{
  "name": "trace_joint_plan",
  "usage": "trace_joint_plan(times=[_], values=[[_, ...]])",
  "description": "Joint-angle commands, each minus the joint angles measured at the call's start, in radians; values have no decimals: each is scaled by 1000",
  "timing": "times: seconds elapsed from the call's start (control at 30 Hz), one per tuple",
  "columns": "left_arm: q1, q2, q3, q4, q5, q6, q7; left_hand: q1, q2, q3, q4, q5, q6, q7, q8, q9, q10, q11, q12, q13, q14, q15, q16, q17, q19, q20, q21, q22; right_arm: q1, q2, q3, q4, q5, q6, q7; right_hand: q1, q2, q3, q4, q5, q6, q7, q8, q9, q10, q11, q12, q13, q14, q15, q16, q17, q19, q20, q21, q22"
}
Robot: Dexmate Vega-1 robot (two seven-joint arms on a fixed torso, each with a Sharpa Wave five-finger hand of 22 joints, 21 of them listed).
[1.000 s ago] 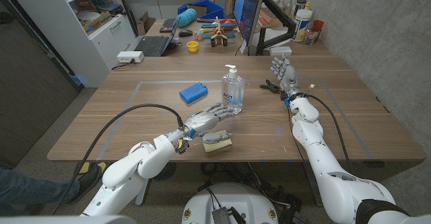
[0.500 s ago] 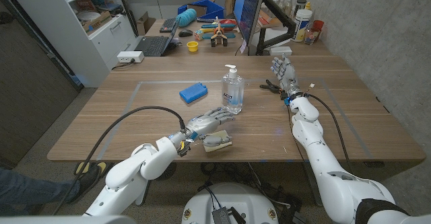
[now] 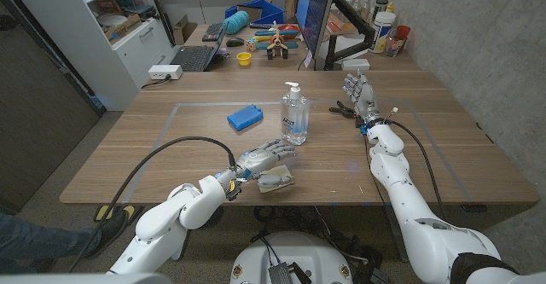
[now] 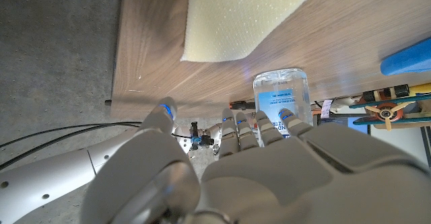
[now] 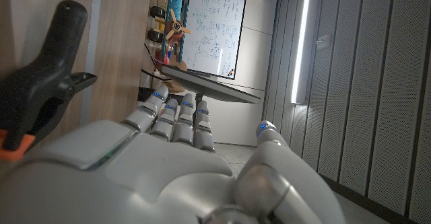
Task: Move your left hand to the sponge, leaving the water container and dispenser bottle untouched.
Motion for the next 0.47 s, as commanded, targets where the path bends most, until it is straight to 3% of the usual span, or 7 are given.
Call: trace_joint_plan(times=[0.03, 0.47], values=[[-12, 9, 15, 10, 10, 9, 5, 13, -1, -1, -2, 2, 9, -2, 7, 2, 6, -4, 5, 3, 9, -6, 7, 1, -2, 2, 7, 3, -16, -4, 2, -21, -1, -10, -8, -2, 5, 0, -6, 5, 10, -3, -4, 3, 8, -3, 1, 3, 11, 1, 0, 4, 6, -2, -7, 3], [-16, 17, 15, 5, 13, 14, 9, 14, -1, -2, -2, 2, 12, -5, 7, 2, 8, -6, 5, 3, 10, -6, 8, 2, -2, 1, 7, 3, -13, -8, -4, -29, 1, -8, -12, -2, 7, -1, -7, 5, 10, -1, -4, 3, 10, -5, 1, 3, 11, 1, 0, 4, 7, -1, -10, 3]])
